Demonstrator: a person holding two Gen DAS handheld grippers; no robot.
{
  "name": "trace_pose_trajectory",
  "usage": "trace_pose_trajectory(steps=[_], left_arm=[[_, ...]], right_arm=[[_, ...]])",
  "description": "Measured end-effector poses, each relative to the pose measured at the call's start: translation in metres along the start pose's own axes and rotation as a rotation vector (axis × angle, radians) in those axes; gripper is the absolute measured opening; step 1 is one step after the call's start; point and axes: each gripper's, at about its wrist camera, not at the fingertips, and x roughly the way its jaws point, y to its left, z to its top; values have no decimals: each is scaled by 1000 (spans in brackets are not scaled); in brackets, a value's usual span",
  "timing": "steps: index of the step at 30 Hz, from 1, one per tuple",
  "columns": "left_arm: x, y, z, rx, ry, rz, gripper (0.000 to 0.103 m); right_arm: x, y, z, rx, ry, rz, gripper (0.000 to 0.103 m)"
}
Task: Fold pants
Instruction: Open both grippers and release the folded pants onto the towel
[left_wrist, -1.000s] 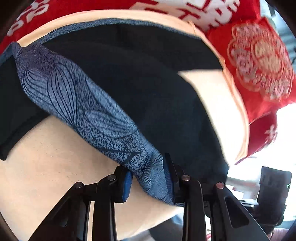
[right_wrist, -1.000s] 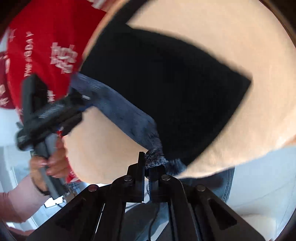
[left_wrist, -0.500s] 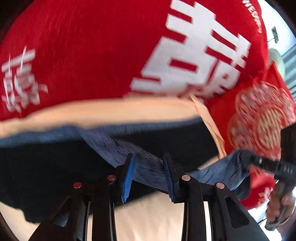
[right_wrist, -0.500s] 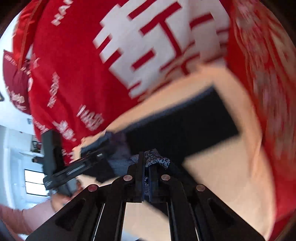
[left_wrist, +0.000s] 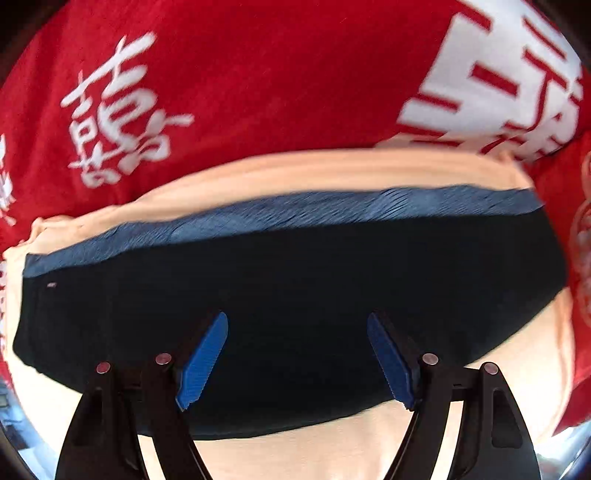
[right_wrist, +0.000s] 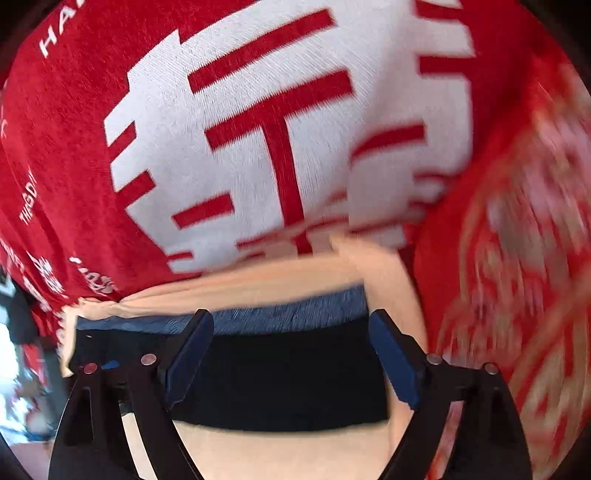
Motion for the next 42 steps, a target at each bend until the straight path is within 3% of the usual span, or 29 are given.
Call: trace_pose_trajectory(steps=[1,3,5,8,9,11,15,20,25,27,28,30,35,36,42], left_arm=[[7,1,-3,-1,8,22,79],[22,7,-9,-13,41,49,79],[33,11,-14,-25,61,46,79],[36,11,-18,-20,43,51,80],[36,10,-18,-11,42,55,80],[37,7,-17,8,44,63,80],[32,7,-13,2,71,65,80],[13,27,18,-54,-30,78,80],[49,50,59,-161,-24,111,80],[67,51,65,-131,-6,135,80],[71,51,63,-117,-6,133,80],[67,54,54,-103,-30,116,80],[45,76,10,-132,42,98,80],[40,83,1,-136,50,105,80],[14,144,-39,-195,54,140,80]], right_arm=[[5,-6,-13,36,32,5,81],[28,-25,-46,125,126,-27,57],[53,-46,-68,226,197,-53,46],[70,-66,-74,329,154,-47,39],[70,-61,-69,286,131,-66,29],[66,-51,-66,208,111,-114,23],[57,-56,-75,231,162,-165,28],[33,-29,-52,89,107,-124,32],[81,17,-2,-80,81,-86,33],[117,36,7,-171,118,-114,43],[130,36,8,-191,150,-139,43],[133,35,7,-235,118,-140,42],[109,32,-9,-270,143,-275,43],[105,34,-13,-271,157,-270,43],[78,76,-66,-167,237,-29,43]])
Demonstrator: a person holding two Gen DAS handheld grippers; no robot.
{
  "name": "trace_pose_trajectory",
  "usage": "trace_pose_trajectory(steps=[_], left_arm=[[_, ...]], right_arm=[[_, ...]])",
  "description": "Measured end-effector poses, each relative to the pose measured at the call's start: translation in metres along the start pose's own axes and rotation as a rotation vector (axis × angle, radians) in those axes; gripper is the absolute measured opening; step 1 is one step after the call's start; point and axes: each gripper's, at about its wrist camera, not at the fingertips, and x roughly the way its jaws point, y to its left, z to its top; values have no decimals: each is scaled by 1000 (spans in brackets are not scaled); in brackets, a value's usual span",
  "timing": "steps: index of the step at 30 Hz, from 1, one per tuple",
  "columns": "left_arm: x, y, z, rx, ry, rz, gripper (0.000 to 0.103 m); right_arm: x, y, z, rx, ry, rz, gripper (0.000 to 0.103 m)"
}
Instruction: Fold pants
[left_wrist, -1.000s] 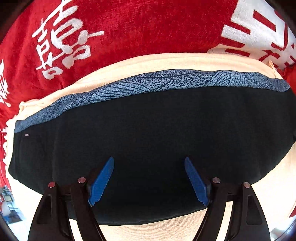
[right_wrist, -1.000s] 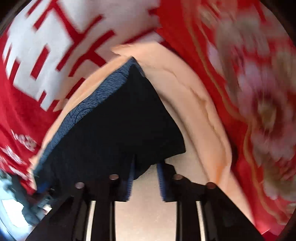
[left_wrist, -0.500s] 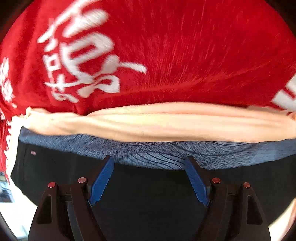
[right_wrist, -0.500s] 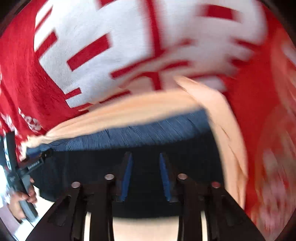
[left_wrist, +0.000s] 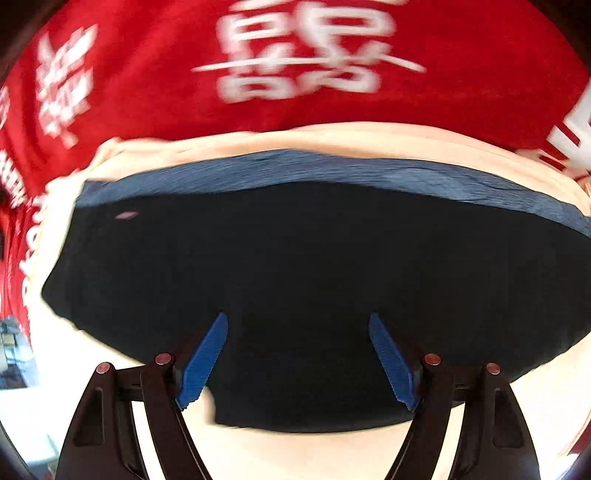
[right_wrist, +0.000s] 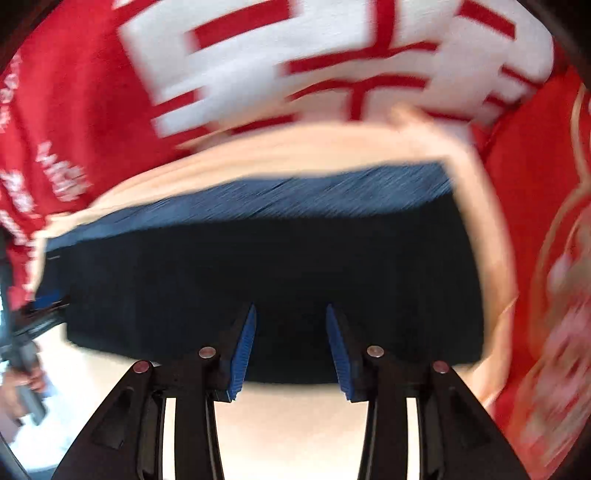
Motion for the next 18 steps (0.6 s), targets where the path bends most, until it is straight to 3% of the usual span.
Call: trace_pose_trajectory(steps=[5,10,14,17,18], left_arm=[[-2,69,-10,-44,-35,39,80],[16,165,1,-14,-62,124,80],[53,233,-2,-19,-40,176,80],[71,260,-4,-24,-77,116,98],[73,263,-5,-15,-88,100,98]], right_arm=[[25,99,-44,-7,70,237,43],[76,195,-88,86,130,460,43],[127,233,-98,183,148,535,43],[147,240,-99,251,143,536,43],[150,241,-100,264,138,530,43]])
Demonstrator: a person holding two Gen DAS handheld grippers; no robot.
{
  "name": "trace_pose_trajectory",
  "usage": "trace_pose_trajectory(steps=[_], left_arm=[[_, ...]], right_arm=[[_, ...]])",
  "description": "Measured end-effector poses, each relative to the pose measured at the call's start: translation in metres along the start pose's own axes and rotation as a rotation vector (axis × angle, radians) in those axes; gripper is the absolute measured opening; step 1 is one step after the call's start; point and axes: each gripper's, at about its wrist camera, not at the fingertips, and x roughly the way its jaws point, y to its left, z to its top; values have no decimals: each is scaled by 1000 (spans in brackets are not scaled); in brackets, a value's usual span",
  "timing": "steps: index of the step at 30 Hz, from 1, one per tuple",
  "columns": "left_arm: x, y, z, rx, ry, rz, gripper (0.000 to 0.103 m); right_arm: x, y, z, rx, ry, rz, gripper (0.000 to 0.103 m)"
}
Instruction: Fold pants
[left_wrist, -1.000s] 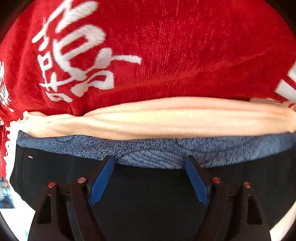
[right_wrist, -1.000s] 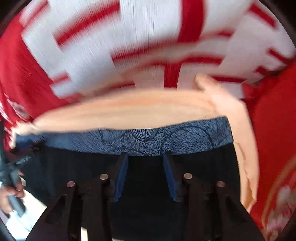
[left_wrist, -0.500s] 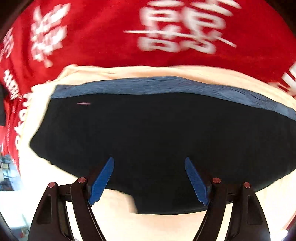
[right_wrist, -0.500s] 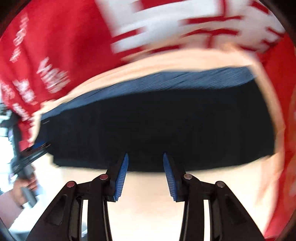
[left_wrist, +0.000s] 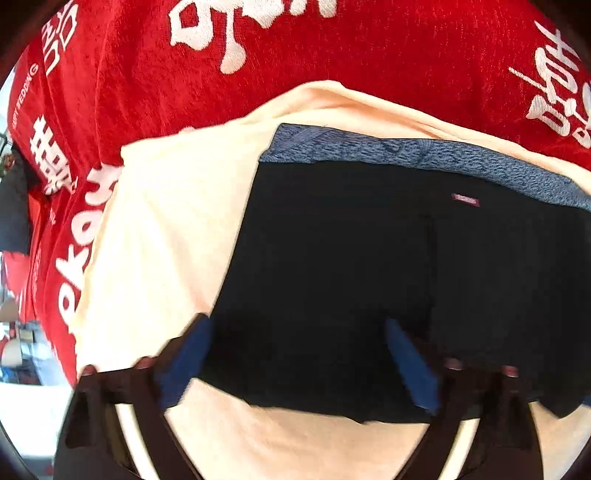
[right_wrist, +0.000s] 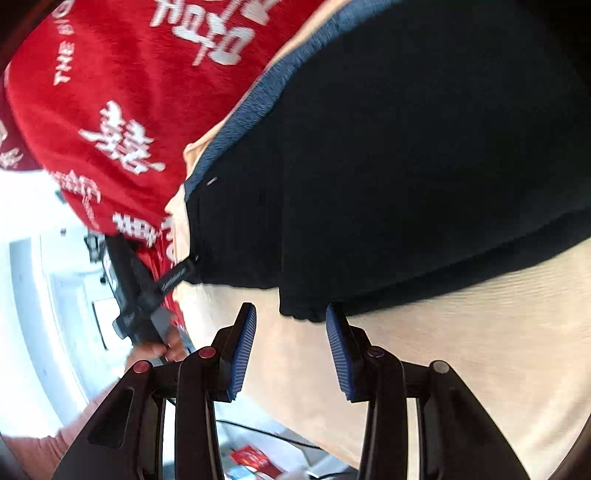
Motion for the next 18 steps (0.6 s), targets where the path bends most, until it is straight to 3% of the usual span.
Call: trace_pose_trajectory(steps=[4,5,6,7,11,14,16,18], left_arm=[[13,22,-2,-71,15,-123,99],[14,26,-3,-77,17,-142,99],[14,26,-3,-68,14,-143,99],[13,26,-3,-51,11,-140,99],[4,18,-8,15,1,-147,99],[7,18,-10,25,-6,-163,100],[6,16,-10,37,-11,-146,100],[1,12,-10,46,-4,-120,100]], right_arm=[[15,-6,7,82,-23,27,43],[15,-6,10,103,-28,28,38],[13,-2,14,97,-36,-7,14],[8,7,19,58,-45,-28,9],[-6,38,4,-94,-69,-96,8],[5,11,-8,-33,-29,-163,8],[3,4,-16,-24,-23,-157,8],[-1,5,-25,-20,39,-193,9]])
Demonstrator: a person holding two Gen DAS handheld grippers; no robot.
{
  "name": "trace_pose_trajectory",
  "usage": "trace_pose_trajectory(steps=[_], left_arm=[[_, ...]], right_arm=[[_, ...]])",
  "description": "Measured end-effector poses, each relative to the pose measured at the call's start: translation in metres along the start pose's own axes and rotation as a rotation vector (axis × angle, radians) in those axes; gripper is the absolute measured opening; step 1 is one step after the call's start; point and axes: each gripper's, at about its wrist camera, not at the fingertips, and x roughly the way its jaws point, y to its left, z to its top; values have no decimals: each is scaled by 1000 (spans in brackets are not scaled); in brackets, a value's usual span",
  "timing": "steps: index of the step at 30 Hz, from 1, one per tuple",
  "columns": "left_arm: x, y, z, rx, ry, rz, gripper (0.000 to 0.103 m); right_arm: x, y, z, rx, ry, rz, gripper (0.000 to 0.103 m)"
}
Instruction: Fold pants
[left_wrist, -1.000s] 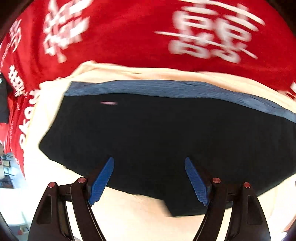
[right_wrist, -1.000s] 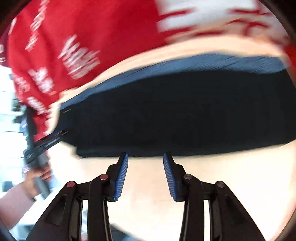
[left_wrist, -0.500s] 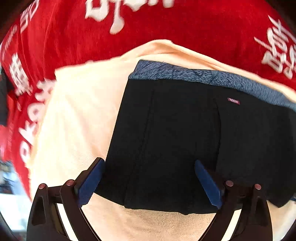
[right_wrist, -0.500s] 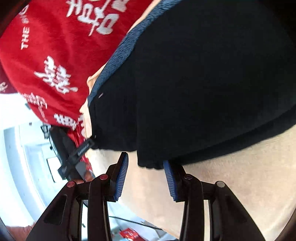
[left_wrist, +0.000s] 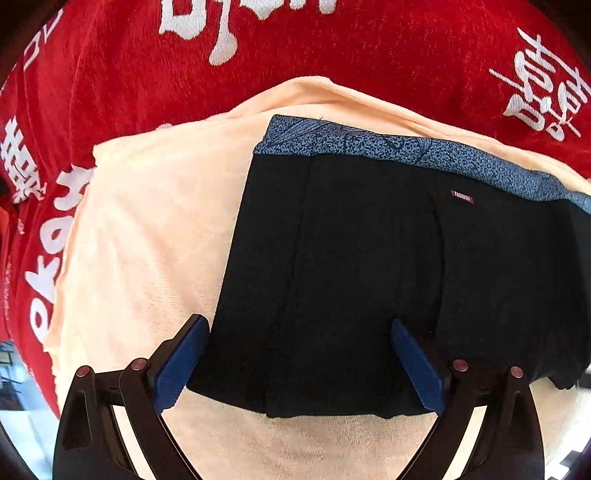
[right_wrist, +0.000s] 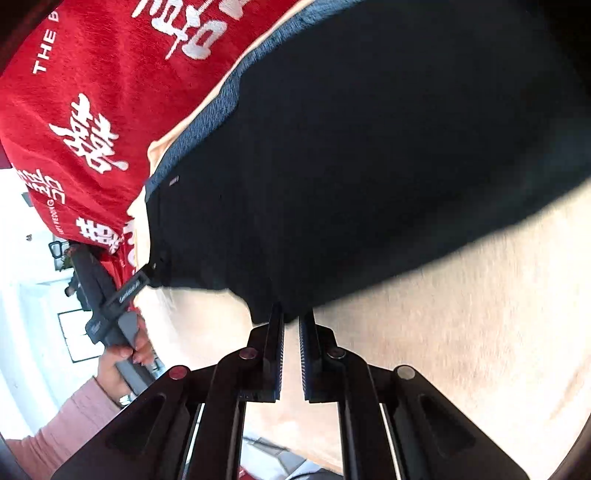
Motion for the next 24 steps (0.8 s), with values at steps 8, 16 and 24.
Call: trace_pose_trajectory(steps=[8,16,24], left_arm=[[-18,-14,14,-47,-26,57,99],[-26,-4,15,-60,0,66,100],[-1,-34,83,-42,-62,-1,100]], right_arm=[[-79,25,44,-286,-190,-265,34],[-68,18,48,-304,-118,-376,54],[-17,94,137,-390,-123,-250,50]])
